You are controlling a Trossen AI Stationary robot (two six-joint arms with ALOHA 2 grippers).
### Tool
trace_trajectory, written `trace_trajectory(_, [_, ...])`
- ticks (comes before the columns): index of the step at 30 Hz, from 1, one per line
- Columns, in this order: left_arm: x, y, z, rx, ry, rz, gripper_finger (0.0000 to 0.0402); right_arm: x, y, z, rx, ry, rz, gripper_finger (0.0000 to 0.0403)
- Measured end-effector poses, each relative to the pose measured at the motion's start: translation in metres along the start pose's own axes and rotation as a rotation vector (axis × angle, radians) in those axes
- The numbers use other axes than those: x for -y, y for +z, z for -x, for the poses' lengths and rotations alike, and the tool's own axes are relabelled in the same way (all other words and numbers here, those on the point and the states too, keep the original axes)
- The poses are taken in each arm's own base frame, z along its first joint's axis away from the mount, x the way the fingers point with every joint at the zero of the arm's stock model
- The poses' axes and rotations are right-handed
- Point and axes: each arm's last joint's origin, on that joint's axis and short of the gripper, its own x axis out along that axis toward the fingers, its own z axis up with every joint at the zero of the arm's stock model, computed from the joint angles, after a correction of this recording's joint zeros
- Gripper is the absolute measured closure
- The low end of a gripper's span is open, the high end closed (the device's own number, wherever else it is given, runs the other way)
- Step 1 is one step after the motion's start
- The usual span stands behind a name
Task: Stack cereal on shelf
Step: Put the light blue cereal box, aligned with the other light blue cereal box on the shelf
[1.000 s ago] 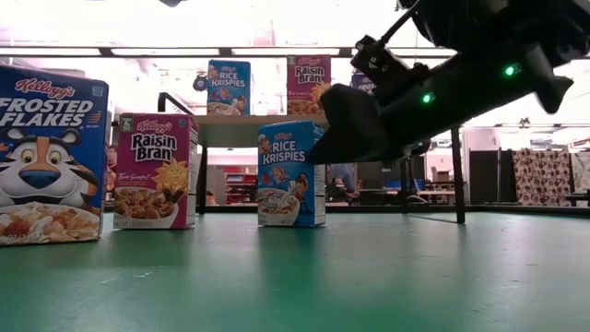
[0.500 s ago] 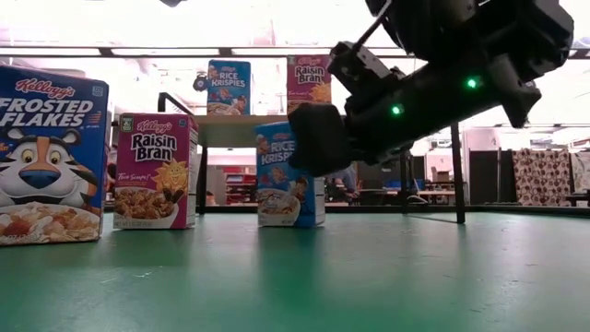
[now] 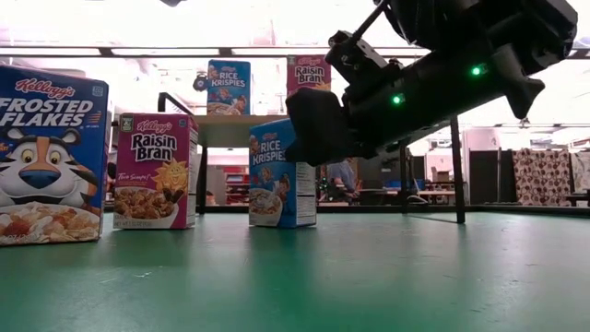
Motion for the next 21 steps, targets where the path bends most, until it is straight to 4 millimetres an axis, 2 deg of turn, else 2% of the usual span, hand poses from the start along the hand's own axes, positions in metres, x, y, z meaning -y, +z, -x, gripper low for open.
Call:
trace_trajectory(6, [0.000, 0.000, 0.000, 0.001, 0.000, 0.000, 0.0400, 0.000, 0.000, 0.000, 0.000, -0.001, -0.003, 0.0241])
trace_trajectory(12, [0.000, 0.001, 0.000, 0.009, 0.001, 0.002, 0.0400, -0.002, 0.006, 0.006, 0.010, 0.024, -0.006, 0.0260])
trace_trajectory(17, [0.000, 0.002, 0.000, 0.020, 0.001, 0.004, 0.0400, -0.006, 0.020, 0.023, 0.001, 0.158, 0.017, 0.0263])
trace_trajectory(21, [0.000, 0.003, 0.000, 0.027, 0.002, 0.005, 0.0400, -0.004, 0.027, 0.034, -0.113, 0.386, 0.087, 0.0260])
